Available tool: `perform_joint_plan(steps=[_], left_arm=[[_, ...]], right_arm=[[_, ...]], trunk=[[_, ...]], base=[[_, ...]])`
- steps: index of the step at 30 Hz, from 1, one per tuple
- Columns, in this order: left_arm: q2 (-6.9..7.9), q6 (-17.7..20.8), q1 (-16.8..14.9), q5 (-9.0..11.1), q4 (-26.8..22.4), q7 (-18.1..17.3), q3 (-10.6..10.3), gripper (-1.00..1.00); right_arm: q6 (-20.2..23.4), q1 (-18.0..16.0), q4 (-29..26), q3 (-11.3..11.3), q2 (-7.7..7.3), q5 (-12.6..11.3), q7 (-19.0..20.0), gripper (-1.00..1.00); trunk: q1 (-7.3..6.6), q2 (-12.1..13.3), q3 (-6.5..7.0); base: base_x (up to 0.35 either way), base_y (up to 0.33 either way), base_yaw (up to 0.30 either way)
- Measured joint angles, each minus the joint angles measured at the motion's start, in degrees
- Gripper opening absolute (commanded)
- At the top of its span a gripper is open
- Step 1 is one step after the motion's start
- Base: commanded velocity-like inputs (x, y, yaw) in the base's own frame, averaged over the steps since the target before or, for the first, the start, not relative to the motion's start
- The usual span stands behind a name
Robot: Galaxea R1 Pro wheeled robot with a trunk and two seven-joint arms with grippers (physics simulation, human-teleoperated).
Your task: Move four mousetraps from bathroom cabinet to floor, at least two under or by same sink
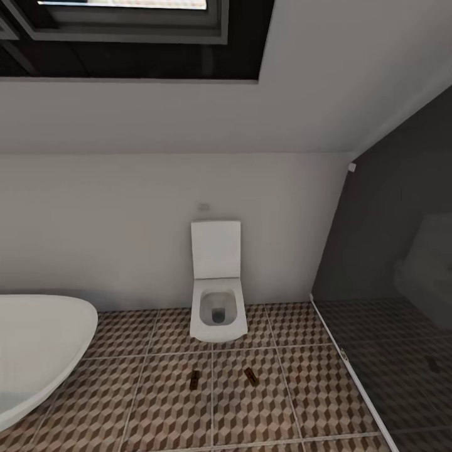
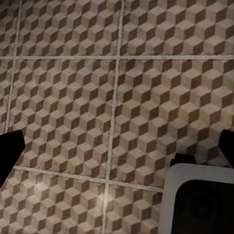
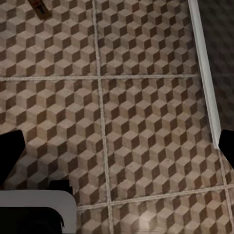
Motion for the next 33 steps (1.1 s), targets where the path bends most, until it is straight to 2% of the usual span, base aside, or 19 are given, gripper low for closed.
perform_joint_plan(steps=[7,13,21,28,33], left_arm=[[-0.40,0.0,0.0,0.0,0.0,-0.2,0.0,1.00],[-0.74,0.0,0.0,0.0,0.0,-0.2,0.0,1.00],[-0.80,0.0,0.0,0.0,0.0,-0.2,0.0,1.00],[-0.80,0.0,0.0,0.0,0.0,-0.2,0.0,1.00],[-0.80,0.0,0.0,0.0,0.0,-0.2,0.0,1.00]], right_arm=[[0.2,0.0,-0.1,0.0,0.12,0.1,0.1,1.00],[0.2,0.0,-0.2,0.1,1.05,0.1,0.1,1.00],[0.2,0.0,-0.3,0.0,1.55,0.0,0.2,1.00],[0.2,0.0,-0.3,0.0,2.99,0.0,0.3,1.00],[0.2,0.0,-0.4,0.1,4.73,0.0,0.3,1.00]], trunk=[[0.00,0.0,0.00],[0.00,0.0,0.00],[0.00,0.0,0.00],[0.00,0.0,0.00],[0.00,0.0,0.00]], base=[[0.000,0.000,0.000],[0.000,0.000,0.000],[0.000,0.000,0.000],[0.000,0.000,0.000],[0.000,0.000,0.000]])
